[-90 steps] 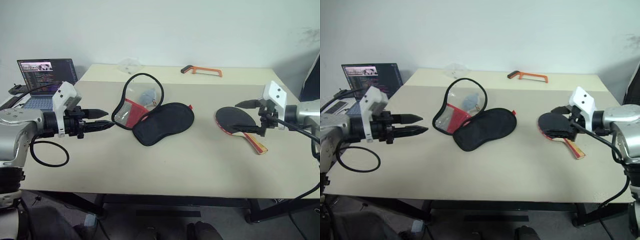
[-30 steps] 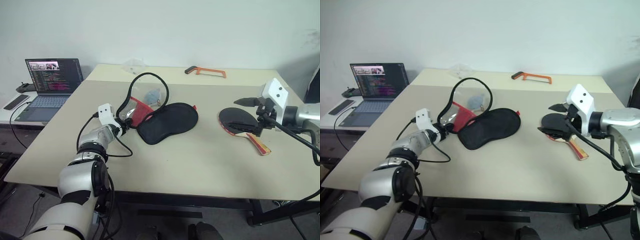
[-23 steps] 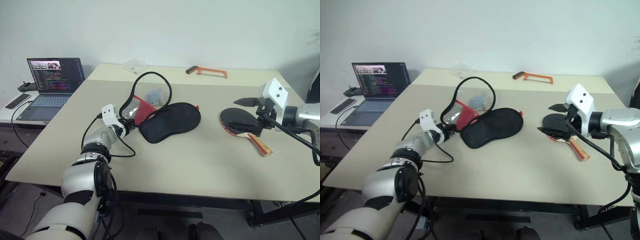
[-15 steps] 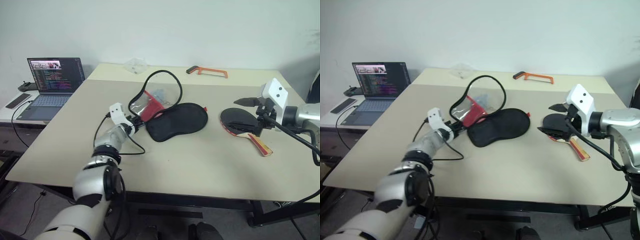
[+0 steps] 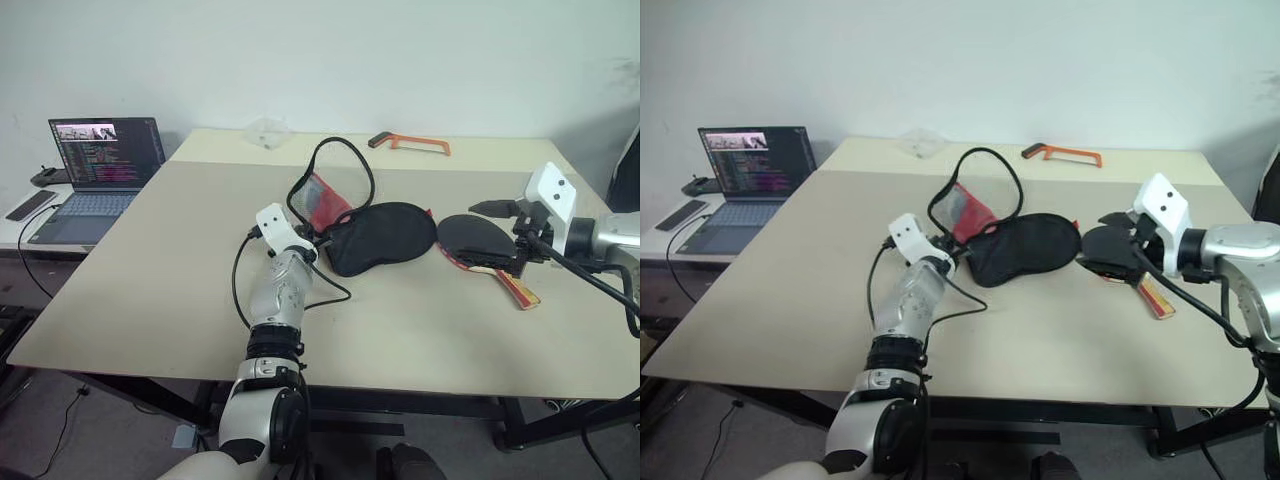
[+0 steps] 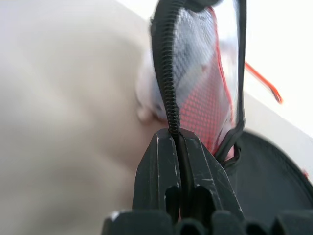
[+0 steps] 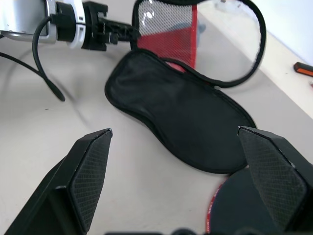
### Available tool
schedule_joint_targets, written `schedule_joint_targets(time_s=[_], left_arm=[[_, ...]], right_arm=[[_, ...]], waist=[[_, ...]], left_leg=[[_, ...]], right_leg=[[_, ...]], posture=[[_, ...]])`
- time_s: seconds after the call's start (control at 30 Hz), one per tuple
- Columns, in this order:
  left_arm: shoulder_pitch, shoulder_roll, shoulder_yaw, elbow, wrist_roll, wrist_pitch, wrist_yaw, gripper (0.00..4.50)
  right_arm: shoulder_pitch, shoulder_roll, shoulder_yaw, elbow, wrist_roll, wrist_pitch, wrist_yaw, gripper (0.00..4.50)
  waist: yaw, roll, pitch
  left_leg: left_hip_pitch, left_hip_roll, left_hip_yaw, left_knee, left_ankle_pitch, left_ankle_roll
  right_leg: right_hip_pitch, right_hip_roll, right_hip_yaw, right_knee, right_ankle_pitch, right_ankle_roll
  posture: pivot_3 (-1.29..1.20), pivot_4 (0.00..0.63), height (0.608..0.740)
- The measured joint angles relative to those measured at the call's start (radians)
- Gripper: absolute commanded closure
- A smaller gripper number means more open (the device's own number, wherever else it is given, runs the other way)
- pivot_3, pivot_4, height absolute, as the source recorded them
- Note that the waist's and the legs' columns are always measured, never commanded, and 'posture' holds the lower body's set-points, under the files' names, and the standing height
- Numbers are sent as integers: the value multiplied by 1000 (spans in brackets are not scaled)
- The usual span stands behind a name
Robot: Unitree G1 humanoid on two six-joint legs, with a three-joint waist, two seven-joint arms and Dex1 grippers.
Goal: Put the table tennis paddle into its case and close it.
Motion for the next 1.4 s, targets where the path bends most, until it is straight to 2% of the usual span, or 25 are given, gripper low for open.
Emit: schedule_joint_targets(time_s=[0.13,0.33,1.3,1.4], left_arm=[[15,0,-5,-15,48,-71,143,4478],[48,-3,-12,-33,65,-70,279,4478],[-33,-10,-186,148,-313,60,265,4478],[-33,-10,-190,139,-338,90,257,3929]], right_arm=[[0,-13,0,-1,1,0,0,0],[-5,-14,0,1,3,1,3,0],[-15,-26,4,-2,4,18,21,0],[-15,-26,4,-2,4,18,20,0]], waist=[[0,0,0],[1,-2,1],[2,-3,2],[2,-3,2]], left_leg=[[1,0,3,0,0,0],[0,0,3,0,0,1],[0,0,3,0,0,0],[0,0,3,0,0,0]], right_leg=[[0,1,4,0,1,1],[0,1,4,-1,1,1],[0,2,4,-1,1,2],[-1,2,4,-1,1,2]], posture=[[0,150,740],[0,150,740],[0,150,740],[0,150,740]])
